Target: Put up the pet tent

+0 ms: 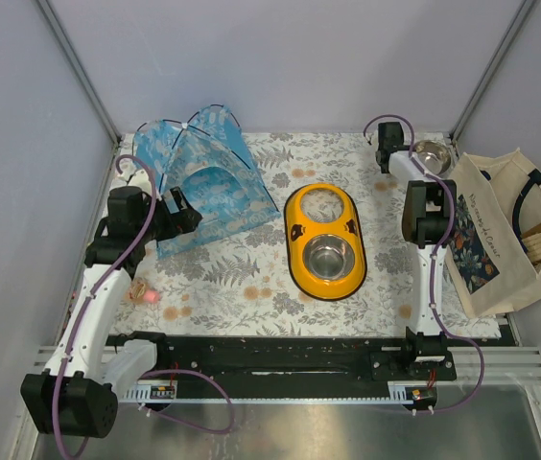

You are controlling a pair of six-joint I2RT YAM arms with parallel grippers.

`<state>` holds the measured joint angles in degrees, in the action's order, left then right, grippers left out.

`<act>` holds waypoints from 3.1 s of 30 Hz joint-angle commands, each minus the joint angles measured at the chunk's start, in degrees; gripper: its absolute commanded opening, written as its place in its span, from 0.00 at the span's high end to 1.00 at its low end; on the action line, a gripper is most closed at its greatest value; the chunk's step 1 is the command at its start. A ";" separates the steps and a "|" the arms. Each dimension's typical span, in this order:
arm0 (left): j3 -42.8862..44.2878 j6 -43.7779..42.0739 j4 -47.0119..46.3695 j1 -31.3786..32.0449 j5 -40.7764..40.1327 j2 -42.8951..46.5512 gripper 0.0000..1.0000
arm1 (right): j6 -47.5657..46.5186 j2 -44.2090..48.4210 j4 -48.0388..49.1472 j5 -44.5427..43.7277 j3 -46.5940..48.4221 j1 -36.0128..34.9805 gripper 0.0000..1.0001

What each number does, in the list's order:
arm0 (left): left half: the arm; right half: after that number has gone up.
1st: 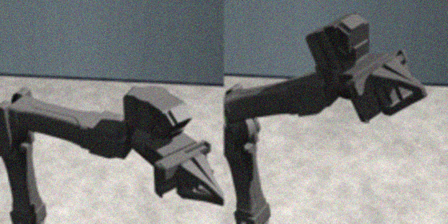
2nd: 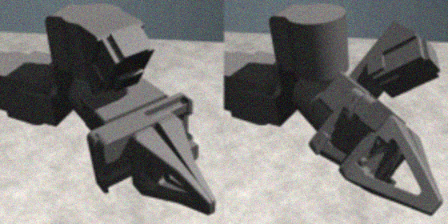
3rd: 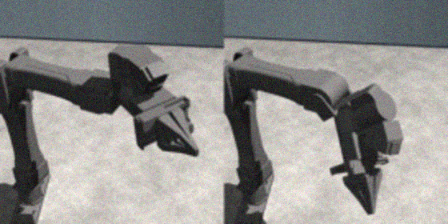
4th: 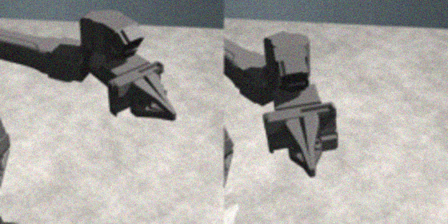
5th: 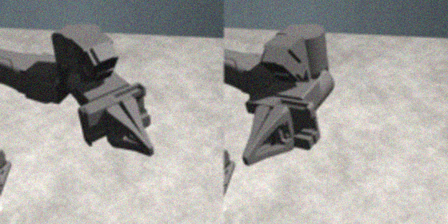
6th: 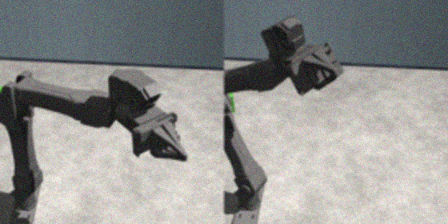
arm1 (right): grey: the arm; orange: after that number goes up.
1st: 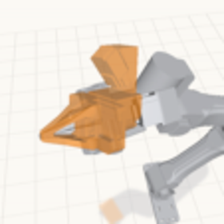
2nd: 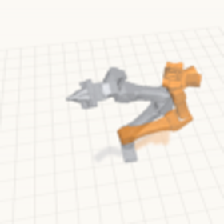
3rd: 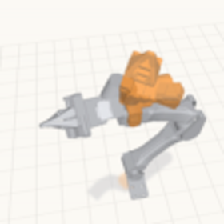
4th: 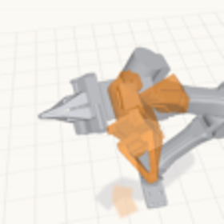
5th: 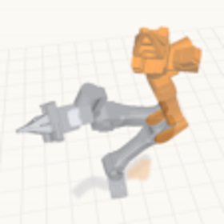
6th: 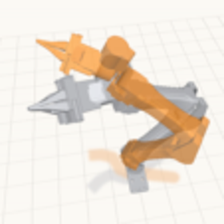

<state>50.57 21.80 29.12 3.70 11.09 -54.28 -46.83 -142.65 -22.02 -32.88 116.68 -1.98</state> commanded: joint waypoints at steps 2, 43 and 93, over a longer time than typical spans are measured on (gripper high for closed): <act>2.78 -1.32 -0.82 0.07 -1.07 -0.12 0.01 | 0.07 2.98 1.28 3.53 -1.28 0.22 1.00; -2.49 1.66 -6.45 0.07 3.06 9.72 0.01 | 57.29 32.18 -22.37 12.41 -17.81 -29.93 1.00; 0.24 7.45 6.72 0.07 -3.54 13.32 0.01 | 65.71 44.80 -23.69 9.33 -26.65 -36.34 0.00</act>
<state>49.89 24.18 32.10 3.73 11.03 -44.16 13.65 -108.77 -51.11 -24.34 100.40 -38.57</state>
